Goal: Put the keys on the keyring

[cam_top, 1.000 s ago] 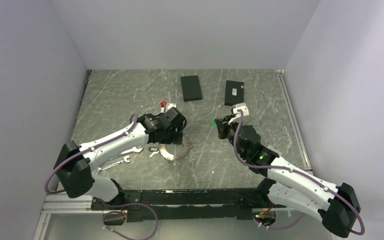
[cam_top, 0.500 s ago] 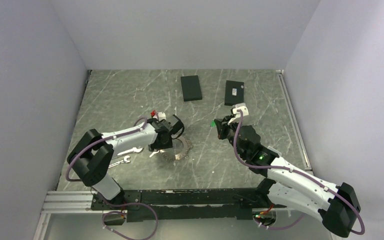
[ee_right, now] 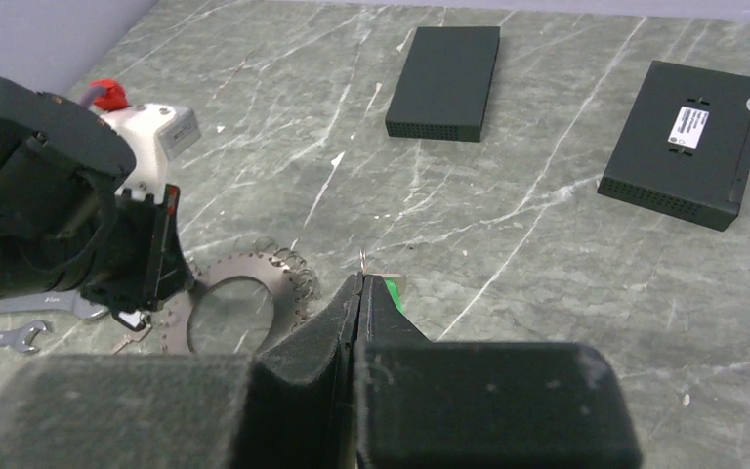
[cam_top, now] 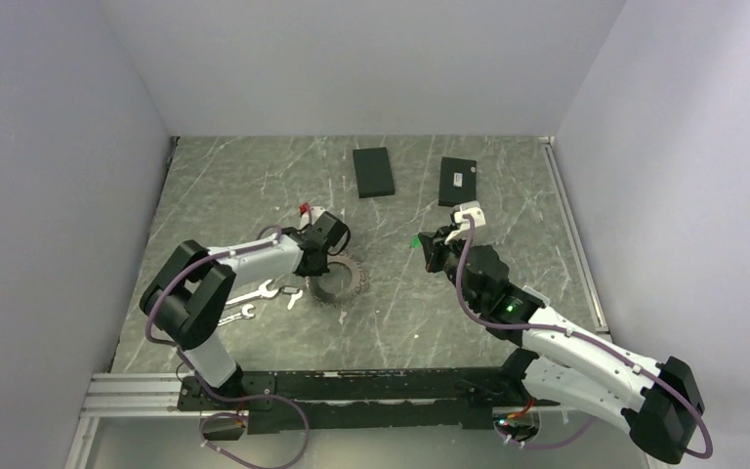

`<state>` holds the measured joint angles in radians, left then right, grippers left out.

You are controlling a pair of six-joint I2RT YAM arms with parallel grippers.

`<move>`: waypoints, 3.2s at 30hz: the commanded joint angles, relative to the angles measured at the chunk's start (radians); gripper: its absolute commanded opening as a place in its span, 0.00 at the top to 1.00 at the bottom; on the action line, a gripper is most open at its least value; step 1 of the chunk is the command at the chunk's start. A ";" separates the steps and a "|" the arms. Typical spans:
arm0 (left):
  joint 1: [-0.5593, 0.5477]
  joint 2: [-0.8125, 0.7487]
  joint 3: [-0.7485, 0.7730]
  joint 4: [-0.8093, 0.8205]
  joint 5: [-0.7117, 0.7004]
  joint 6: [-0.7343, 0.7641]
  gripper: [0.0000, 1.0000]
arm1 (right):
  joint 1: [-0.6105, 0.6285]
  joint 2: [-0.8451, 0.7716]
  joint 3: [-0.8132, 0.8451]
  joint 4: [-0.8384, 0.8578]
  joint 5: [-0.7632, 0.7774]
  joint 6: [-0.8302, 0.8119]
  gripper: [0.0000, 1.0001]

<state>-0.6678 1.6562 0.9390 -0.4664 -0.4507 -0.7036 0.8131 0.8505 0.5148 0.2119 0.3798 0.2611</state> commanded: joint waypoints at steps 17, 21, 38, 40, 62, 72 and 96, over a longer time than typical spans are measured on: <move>0.043 -0.142 0.101 -0.025 0.081 0.249 0.36 | 0.005 0.001 -0.007 0.078 0.005 -0.009 1.00; 0.021 -0.186 0.138 -0.148 0.147 0.224 0.45 | 0.005 0.005 -0.009 0.086 0.000 -0.010 1.00; -0.052 -0.168 0.024 -0.198 0.220 -0.273 0.70 | 0.007 0.023 -0.007 0.091 -0.038 0.003 1.00; -0.063 -0.158 0.020 -0.182 0.200 -0.293 0.71 | 0.006 0.024 -0.004 0.090 -0.042 0.001 1.00; -0.070 -0.089 0.016 -0.226 -0.012 -0.329 0.74 | 0.012 0.025 -0.002 0.094 -0.060 -0.001 1.00; -0.069 -0.130 0.023 -0.387 -0.145 -0.340 0.71 | 0.012 0.025 -0.004 0.094 -0.060 -0.002 1.00; -0.059 -0.114 -0.003 -0.069 0.024 -0.439 0.63 | 0.012 0.026 -0.010 0.104 -0.073 0.000 1.00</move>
<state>-0.7364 1.5375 0.9661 -0.6636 -0.4156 -1.0618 0.8200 0.8845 0.5034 0.2562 0.3283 0.2611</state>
